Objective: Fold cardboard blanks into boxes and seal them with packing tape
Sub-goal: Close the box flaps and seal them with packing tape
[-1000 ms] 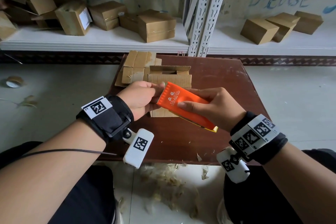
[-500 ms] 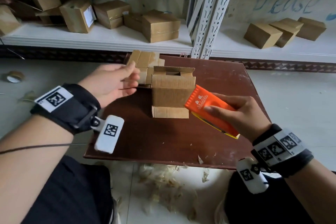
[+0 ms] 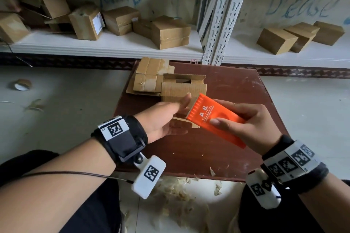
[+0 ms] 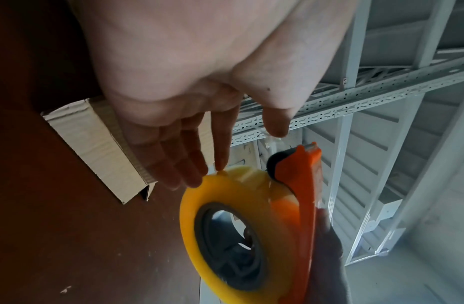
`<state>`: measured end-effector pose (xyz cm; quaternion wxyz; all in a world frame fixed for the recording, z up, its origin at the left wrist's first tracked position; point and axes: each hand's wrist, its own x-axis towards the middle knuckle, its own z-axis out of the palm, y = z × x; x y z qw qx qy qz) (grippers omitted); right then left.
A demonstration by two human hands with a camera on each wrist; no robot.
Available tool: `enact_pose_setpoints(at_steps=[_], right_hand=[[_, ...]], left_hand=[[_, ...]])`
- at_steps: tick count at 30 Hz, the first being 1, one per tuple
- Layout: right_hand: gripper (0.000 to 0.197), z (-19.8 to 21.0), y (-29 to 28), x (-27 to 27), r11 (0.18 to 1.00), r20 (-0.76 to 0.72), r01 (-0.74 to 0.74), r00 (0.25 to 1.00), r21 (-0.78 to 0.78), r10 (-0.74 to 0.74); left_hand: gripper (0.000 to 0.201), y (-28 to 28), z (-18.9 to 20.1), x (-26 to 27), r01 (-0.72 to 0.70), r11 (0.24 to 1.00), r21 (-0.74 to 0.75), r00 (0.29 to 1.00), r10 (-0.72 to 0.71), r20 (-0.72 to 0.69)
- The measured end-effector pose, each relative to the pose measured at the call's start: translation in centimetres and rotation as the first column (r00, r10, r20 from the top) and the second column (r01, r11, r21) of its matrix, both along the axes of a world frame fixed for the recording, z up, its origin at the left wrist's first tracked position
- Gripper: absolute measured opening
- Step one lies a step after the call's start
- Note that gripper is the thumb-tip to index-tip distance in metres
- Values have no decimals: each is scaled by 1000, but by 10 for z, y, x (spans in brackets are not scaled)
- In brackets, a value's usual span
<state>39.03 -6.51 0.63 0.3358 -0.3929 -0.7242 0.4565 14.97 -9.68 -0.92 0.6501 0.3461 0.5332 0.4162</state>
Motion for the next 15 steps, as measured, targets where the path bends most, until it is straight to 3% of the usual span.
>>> enact_pose_setpoints(at_steps=[2,6,10,15], right_hand=[[48,1,0,0,1000,-9,-2,1000,2,2],[48,3,0,0,1000,11,-10,1000,3,10],[50,3,-1,0,1000,71,-11,997,11,11],[48,0,3,-1,999,157,17,987,41,-24]], left_hand=[[75,2,0,0,-40,998,39,999,40,3],[33,6,-4,-1,-104,990,97,994,100,46],[32,7,-6,1,-115,981,156,993,110,39],[25,9,-10,3,-221,961,165,975,221,14]])
